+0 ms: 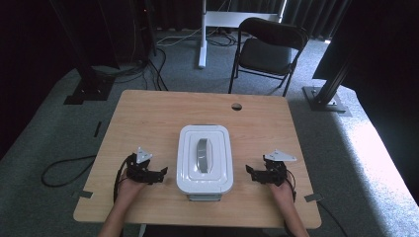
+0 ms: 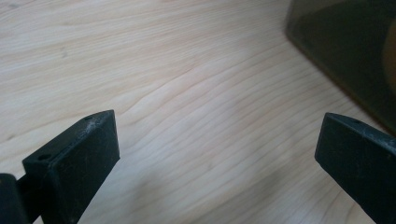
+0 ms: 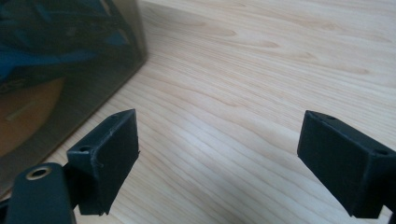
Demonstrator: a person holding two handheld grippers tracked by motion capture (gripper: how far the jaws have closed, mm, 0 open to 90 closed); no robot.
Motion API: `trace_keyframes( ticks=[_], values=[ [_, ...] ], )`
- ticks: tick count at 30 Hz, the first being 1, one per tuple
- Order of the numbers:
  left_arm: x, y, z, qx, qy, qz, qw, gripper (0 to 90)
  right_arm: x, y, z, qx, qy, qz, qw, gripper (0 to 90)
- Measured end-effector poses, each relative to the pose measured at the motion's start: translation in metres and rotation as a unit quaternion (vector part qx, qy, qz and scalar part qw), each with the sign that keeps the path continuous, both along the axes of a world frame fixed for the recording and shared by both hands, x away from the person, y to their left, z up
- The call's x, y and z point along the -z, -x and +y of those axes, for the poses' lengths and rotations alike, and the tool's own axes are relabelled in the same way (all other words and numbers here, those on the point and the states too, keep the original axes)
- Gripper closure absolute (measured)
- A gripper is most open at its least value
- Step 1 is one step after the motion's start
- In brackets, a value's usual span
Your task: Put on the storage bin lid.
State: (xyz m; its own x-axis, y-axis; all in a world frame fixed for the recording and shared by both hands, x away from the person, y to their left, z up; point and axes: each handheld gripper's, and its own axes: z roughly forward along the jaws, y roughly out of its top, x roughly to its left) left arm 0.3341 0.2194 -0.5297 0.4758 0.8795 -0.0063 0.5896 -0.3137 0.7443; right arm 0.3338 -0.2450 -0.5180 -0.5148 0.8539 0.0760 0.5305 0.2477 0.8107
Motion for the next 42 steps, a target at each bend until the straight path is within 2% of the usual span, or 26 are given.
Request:
trace_keyframes(
  ticks=[6,12,19,25,27,34,36,38,42],
  values=[
    [0.002,0.008,0.015,-0.012,-0.004,0.007,0.9999,0.3,-0.001,0.003,-0.011,0.018,-0.013,-0.004,0.9997,11.6],
    [0.002,0.014,0.030,-0.033,-0.005,0.009,0.9994,0.3,-0.002,0.005,-0.022,0.038,-0.010,-0.008,0.9992,11.6],
    [0.004,0.021,0.049,-0.056,-0.004,0.013,0.9983,0.4,0.000,0.010,-0.037,0.080,0.013,-0.013,0.9966,11.6],
    [0.005,0.029,0.063,-0.077,-0.007,0.017,0.9968,0.3,0.005,0.015,-0.051,0.112,0.019,-0.001,0.9935,11.6],
    [0.006,0.032,0.067,-0.089,-0.012,0.016,0.9958,0.3,0.006,0.016,-0.054,0.122,0.023,-0.002,0.9922,11.6],
    [0.008,0.043,0.084,-0.127,-0.001,0.017,0.9917,0.3,0.010,0.024,-0.067,0.160,0.020,0.005,0.9869,11.6],
    [0.008,0.044,0.086,-0.133,-0.002,0.018,0.9910,0.3,0.010,0.025,-0.069,0.162,0.019,0.007,0.9866,11.6],
    [0.009,0.047,0.090,-0.143,-0.006,0.021,0.9894,0.4,0.012,0.028,-0.072,0.175,0.027,0.011,0.9841,11.6],
    [0.010,0.051,0.095,-0.162,-0.007,0.027,0.9863,0.3,0.013,0.032,-0.077,0.189,0.027,0.018,0.9814,11.6]
  ],
)
